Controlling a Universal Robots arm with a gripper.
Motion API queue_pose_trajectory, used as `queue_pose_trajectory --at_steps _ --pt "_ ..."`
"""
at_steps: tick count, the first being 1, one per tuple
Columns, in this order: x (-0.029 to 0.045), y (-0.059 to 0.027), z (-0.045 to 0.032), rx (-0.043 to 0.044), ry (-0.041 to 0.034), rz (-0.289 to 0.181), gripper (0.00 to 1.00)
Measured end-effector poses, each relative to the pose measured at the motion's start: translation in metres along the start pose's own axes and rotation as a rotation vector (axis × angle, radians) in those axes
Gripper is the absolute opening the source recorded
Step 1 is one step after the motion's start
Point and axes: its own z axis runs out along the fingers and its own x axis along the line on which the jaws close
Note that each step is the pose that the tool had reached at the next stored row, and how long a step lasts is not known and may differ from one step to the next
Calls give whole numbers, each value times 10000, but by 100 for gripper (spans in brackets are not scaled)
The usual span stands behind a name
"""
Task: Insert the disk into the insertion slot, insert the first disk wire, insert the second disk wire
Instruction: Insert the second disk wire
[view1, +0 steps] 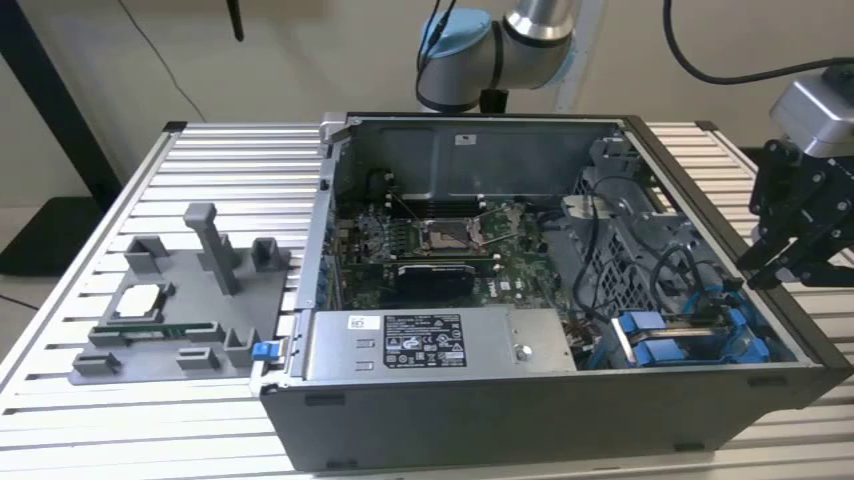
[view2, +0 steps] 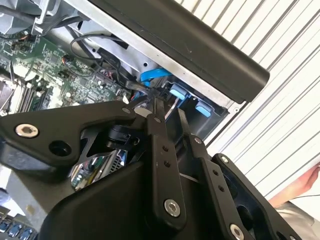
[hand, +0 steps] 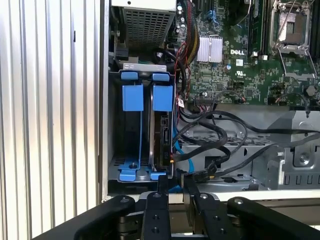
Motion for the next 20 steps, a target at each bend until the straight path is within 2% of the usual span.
queue_pose_trajectory --at_steps 8,20 --pt "0 39 1 9 -1 -2 100" --pt "0 52 1 8 0 -2 100"
